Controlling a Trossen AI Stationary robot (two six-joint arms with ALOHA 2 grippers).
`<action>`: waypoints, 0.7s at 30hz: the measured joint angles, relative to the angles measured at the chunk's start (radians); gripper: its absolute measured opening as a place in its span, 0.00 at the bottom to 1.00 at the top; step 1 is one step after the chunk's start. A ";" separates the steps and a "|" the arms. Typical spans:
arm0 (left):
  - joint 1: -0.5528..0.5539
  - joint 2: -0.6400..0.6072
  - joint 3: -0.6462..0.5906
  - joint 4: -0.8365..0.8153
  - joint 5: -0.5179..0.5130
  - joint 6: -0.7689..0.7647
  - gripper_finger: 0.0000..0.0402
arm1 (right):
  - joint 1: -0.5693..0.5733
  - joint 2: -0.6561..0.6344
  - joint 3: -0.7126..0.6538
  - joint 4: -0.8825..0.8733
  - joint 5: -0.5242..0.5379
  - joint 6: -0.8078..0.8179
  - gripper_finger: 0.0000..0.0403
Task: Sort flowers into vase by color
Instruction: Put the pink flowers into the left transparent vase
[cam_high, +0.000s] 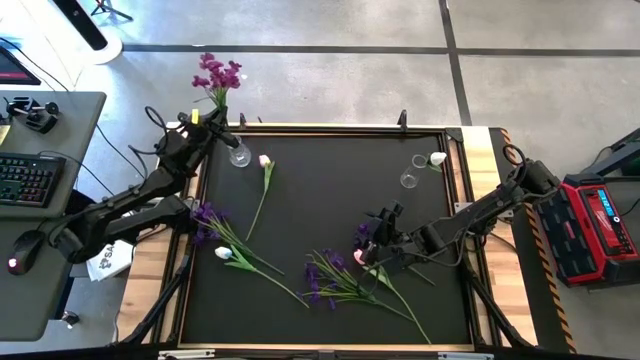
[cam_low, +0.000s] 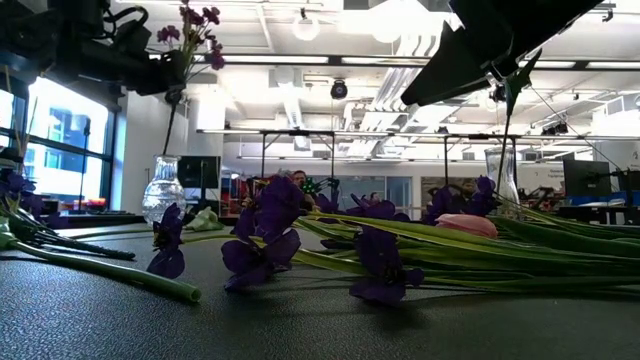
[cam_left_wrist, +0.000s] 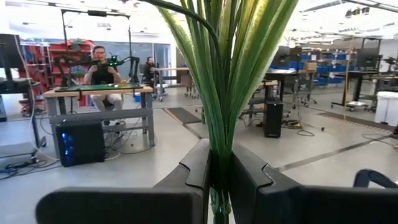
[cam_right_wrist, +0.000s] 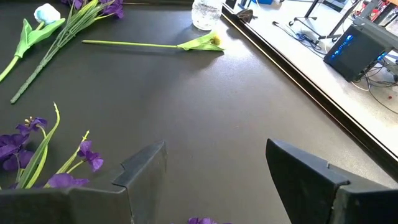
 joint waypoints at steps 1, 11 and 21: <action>0.003 0.000 -0.002 0.007 0.000 -0.002 0.07 | 0.000 0.000 0.000 0.000 0.000 0.000 0.64; 0.024 0.000 -0.227 0.333 0.000 -0.076 0.07 | 0.000 0.000 0.000 0.000 0.000 -0.001 0.64; 0.023 0.000 -0.243 0.325 0.010 -0.078 0.09 | 0.000 0.000 0.000 0.023 0.000 -0.005 0.64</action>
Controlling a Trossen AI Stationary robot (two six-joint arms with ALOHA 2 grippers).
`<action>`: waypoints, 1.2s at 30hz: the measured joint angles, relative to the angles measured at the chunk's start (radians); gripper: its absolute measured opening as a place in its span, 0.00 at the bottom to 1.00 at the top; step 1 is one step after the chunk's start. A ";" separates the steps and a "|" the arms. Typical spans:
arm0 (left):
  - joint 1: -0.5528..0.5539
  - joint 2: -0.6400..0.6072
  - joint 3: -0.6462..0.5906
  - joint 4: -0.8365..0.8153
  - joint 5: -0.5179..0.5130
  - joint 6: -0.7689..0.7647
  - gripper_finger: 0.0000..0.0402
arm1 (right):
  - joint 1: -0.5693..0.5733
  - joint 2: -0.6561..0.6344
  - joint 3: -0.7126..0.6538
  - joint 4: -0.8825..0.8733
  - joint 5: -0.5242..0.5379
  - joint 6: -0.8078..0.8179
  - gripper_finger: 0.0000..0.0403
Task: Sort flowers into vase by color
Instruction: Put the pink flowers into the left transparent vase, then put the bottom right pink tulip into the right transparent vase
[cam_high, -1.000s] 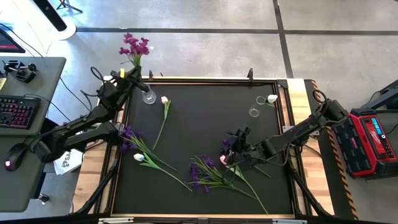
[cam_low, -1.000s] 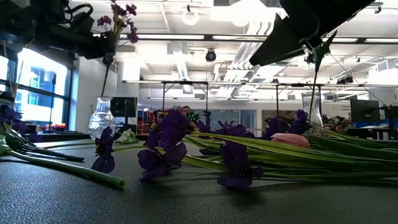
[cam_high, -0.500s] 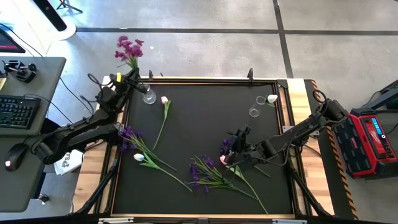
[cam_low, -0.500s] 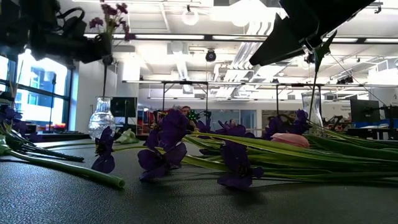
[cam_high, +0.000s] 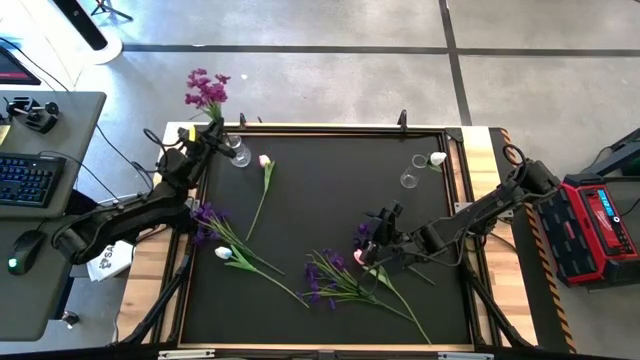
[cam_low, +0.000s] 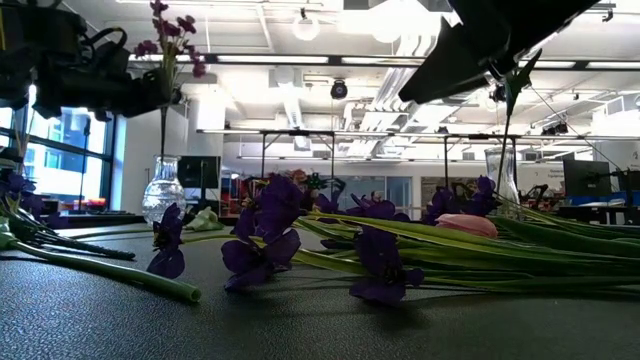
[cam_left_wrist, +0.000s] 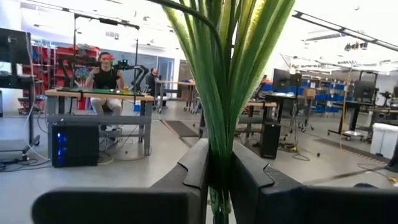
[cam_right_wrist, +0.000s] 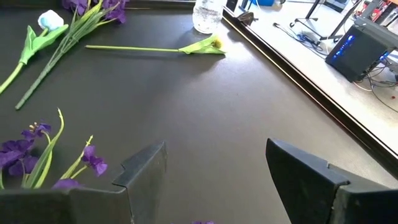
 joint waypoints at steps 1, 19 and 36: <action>0.000 0.000 0.000 -0.002 0.005 0.000 0.11 | 0.000 0.000 0.000 0.004 0.000 -0.002 0.64; 0.000 -0.038 0.000 -0.135 0.009 -0.063 0.42 | 0.000 0.000 0.000 0.007 -0.008 0.003 0.64; -0.021 -0.118 0.305 -0.959 -0.037 -0.078 0.60 | 0.000 0.000 0.000 0.008 -0.008 0.002 0.64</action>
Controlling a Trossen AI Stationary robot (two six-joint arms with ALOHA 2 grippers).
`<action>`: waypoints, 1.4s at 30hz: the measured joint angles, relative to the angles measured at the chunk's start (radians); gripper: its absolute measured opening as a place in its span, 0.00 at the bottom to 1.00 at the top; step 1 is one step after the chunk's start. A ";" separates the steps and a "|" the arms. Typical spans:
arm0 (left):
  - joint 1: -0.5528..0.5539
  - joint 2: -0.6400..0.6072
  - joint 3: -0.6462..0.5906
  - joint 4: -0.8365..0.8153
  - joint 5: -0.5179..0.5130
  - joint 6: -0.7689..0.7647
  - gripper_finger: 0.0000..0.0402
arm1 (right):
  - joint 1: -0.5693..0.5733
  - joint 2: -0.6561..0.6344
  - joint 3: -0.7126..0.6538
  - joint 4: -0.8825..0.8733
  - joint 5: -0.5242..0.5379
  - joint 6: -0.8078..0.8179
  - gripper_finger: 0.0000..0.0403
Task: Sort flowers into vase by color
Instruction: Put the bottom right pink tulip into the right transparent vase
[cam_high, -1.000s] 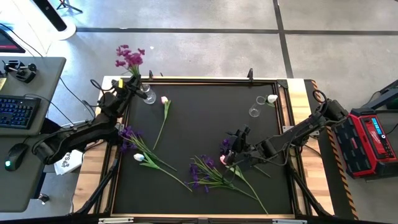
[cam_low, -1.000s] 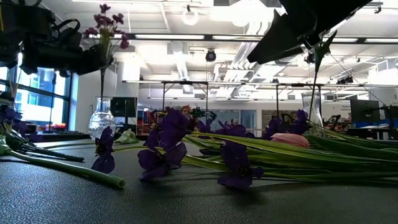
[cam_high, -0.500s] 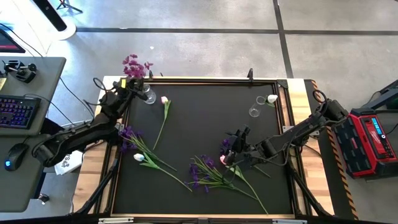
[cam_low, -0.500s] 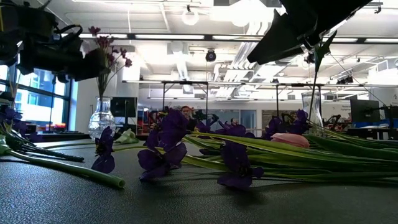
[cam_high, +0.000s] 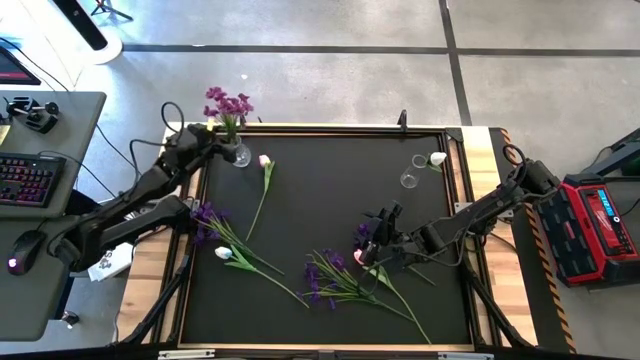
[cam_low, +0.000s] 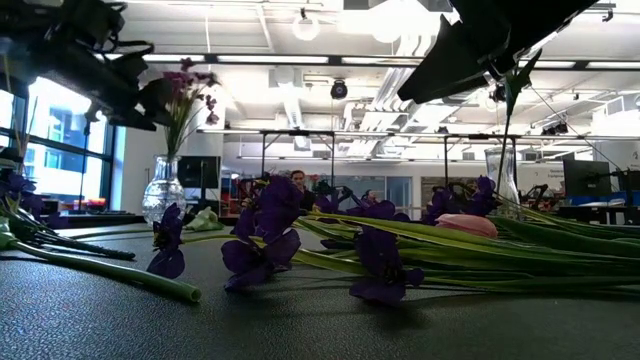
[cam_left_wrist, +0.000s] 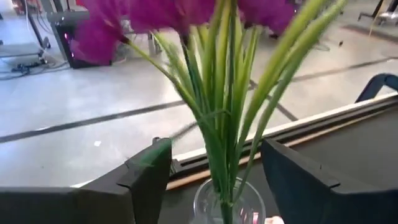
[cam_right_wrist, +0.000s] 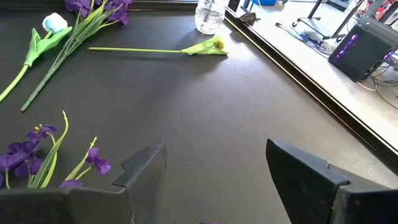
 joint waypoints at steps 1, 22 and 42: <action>0.000 0.000 0.018 -0.034 0.000 -0.001 0.60 | 0.000 0.000 0.000 0.000 0.000 -0.001 0.64; -0.118 0.000 0.327 -0.675 0.058 -0.210 0.63 | -0.006 0.000 0.000 0.002 0.000 0.002 0.64; -0.586 -0.029 0.327 -0.827 -0.112 -0.552 0.63 | -0.006 0.000 0.000 0.002 -0.002 0.020 0.64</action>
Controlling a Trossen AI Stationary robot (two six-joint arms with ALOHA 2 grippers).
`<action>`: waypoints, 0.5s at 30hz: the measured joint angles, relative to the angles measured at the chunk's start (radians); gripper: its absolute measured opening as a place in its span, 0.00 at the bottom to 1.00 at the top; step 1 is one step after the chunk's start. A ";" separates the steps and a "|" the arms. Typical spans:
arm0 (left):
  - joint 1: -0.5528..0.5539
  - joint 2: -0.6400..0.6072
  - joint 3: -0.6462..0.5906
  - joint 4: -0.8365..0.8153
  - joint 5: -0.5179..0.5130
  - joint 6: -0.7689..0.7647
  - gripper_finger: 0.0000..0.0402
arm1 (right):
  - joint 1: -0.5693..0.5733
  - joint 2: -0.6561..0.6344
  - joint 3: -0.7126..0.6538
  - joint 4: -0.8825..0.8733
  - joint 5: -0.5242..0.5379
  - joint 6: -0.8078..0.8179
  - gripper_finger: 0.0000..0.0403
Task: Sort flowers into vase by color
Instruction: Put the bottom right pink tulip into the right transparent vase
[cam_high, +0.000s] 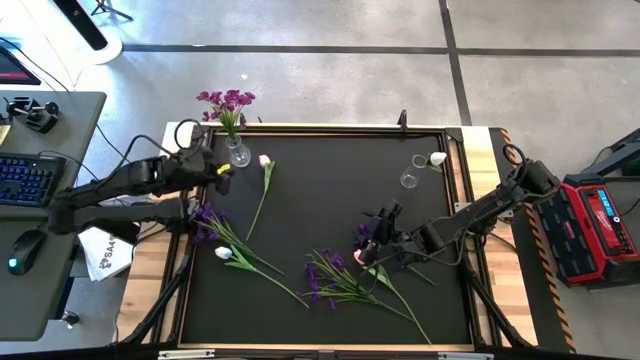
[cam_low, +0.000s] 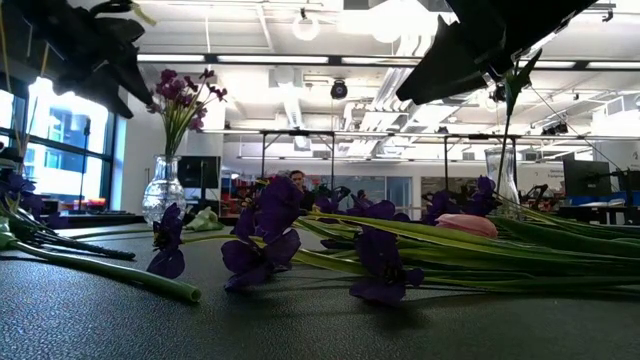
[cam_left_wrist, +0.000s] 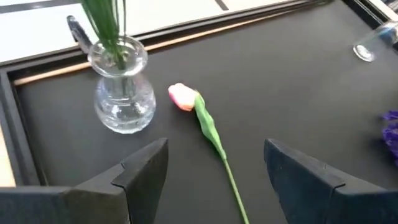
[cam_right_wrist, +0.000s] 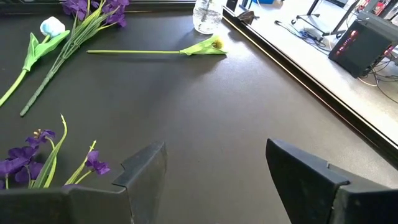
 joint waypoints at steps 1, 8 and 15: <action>-0.016 0.000 0.000 0.004 -0.001 -0.006 0.63 | 0.000 0.000 0.000 0.000 0.000 0.000 0.64; -0.180 0.013 0.000 0.143 0.010 -0.005 0.63 | 0.000 0.000 0.000 0.041 0.002 -0.017 0.64; -0.383 0.089 0.000 0.326 -0.089 0.208 0.63 | -0.002 -0.007 0.115 -0.090 -0.223 -0.081 0.64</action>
